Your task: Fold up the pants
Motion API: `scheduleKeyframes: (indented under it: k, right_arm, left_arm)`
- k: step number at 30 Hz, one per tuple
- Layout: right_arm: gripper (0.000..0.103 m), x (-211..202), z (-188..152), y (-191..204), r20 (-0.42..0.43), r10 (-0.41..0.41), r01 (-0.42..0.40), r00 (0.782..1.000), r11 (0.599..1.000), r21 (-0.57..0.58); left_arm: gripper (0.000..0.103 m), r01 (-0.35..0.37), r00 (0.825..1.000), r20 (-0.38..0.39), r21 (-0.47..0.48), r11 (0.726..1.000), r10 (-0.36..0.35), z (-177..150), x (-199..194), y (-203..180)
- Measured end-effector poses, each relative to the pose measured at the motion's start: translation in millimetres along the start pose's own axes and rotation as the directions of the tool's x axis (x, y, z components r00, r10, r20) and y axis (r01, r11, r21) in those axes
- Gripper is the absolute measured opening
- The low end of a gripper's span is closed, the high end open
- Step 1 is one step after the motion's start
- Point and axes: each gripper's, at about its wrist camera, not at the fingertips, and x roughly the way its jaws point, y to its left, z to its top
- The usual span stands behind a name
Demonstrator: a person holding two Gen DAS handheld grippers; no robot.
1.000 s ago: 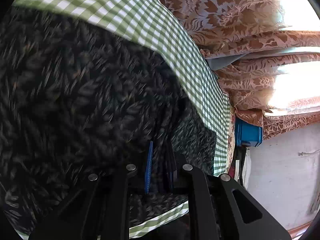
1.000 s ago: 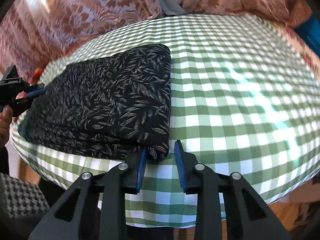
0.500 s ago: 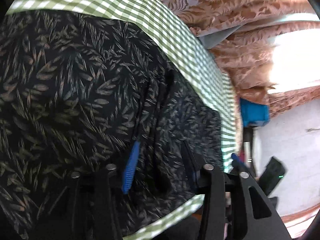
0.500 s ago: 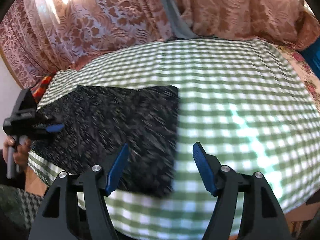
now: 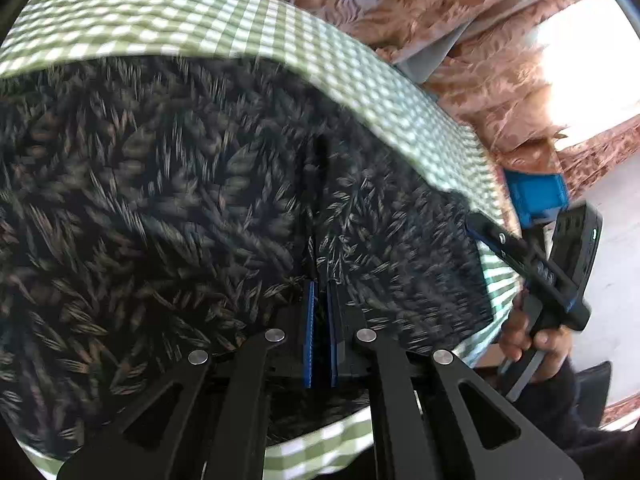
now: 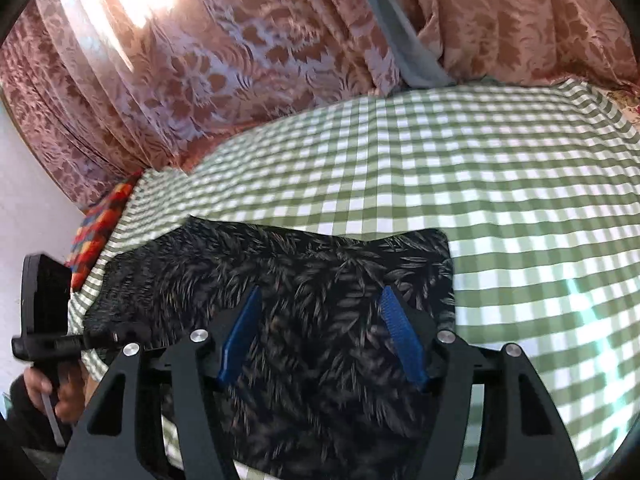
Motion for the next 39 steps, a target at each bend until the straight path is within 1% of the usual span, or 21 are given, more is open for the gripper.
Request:
scheduleKeyframes:
  k: [3,5,6,8,11,12,14,15,17,19,20,21,22,23,25,29,30,32,34,38,39]
  right_arm:
    - [0.064,29,-7,-8,-0.053,-0.056,0.056,0.997,0.998,-0.002]
    - [0.064,36,-15,-9,-0.031,-0.067,0.067,0.997,0.997,-0.025]
    - [0.065,36,-19,-4,-0.016,-0.09,0.089,0.996,0.994,-0.065]
    - [0.065,36,-21,3,-0.007,-0.126,0.125,0.992,0.987,-0.098]
    - [0.068,31,-17,7,-0.005,-0.133,0.132,0.991,0.988,-0.085]
    - [0.068,28,-14,10,0.006,-0.131,0.131,0.991,0.988,-0.079]
    - [0.068,24,-12,21,0.027,-0.114,0.116,0.993,0.989,-0.091]
    - [0.068,21,-12,28,0.038,-0.102,0.105,0.994,0.989,-0.106]
    - [0.068,19,-13,48,0.04,-0.045,0.051,0.998,0.987,-0.151]
    - [0.068,23,-12,70,0.02,0.016,-0.012,1.0,0.981,-0.195]
    - [0.064,27,-12,79,0.005,0.041,-0.039,0.999,0.977,-0.209]
    - [0.062,32,-13,90,-0.02,0.071,-0.074,0.997,0.971,-0.226]
    - [0.056,38,-14,100,-0.042,0.091,-0.098,0.995,0.965,-0.242]
    - [0.05,46,-17,112,-0.071,0.109,-0.124,0.991,0.957,-0.261]
    - [0.047,57,-22,127,-0.109,0.126,-0.152,0.986,0.948,-0.28]
    - [0.044,77,-31,149,-0.162,0.131,-0.175,0.978,0.936,-0.305]
    - [0.044,86,-34,154,-0.172,0.109,-0.16,0.979,0.935,-0.318]
    - [0.047,92,-40,156,-0.158,0.073,-0.124,0.985,0.93,-0.345]
    - [0.053,94,-45,157,-0.14,0.082,-0.127,0.987,0.927,-0.354]
    - [0.054,96,-50,162,-0.111,0.054,-0.094,0.992,0.913,-0.397]
    - [0.054,96,-50,162,-0.11,0.053,-0.093,0.993,0.914,-0.395]
  left_arm:
    - [0.007,0.017,1.0,0.02,0.002,1.0,-0.018,-2,-3,2]
    - [0.01,0.011,1.0,0.028,0.009,1.0,-0.012,-2,-9,4]
    - [0.019,-0.019,0.999,0.04,0.029,0.999,0.018,-4,-16,7]
    - [0.021,-0.071,0.995,0.07,0.058,0.996,0.067,-8,-23,4]
    - [0.021,-0.133,0.986,0.109,0.061,0.989,0.126,-10,-38,5]
    - [0.026,-0.168,0.979,0.125,0.05,0.984,0.161,-11,-45,9]
    - [0.031,-0.214,0.967,0.147,0.031,0.976,0.207,-13,-53,15]
    - [0.031,-0.236,0.96,0.161,0.018,0.972,0.23,-14,-58,19]
    - [0.031,-0.271,0.947,0.176,0.0,0.963,0.267,-15,-65,23]
    - [0.031,-0.319,0.928,0.198,-0.013,0.948,0.316,-15,-73,28]
    - [0.031,-0.336,0.921,0.206,-0.018,0.942,0.332,-16,-76,29]
    - [0.04,-0.35,0.913,0.215,-0.026,0.936,0.347,-16,-80,31]
    - [0.043,-0.357,0.908,0.222,-0.033,0.934,0.355,-16,-83,34]
    - [0.044,-0.363,0.904,0.228,-0.038,0.931,0.362,-15,-86,36]
    - [0.044,-0.384,0.892,0.241,-0.046,0.922,0.383,-14,-89,35]
    - [0.044,-0.4,0.881,0.249,-0.06,0.914,0.402,-14,-93,38]
    - [0.044,-0.401,0.88,0.249,-0.064,0.914,0.404,-15,-94,40]
    - [0.044,-0.403,0.879,0.249,-0.07,0.912,0.408,-15,-96,42]
    - [0.044,-0.408,0.876,0.251,-0.073,0.91,0.413,-15,-97,43]
    - [0.044,-0.41,0.874,0.251,-0.082,0.908,0.417,-16,-97,42]
    - [0.047,-0.412,0.873,0.25,-0.082,0.907,0.419,-16,-97,42]
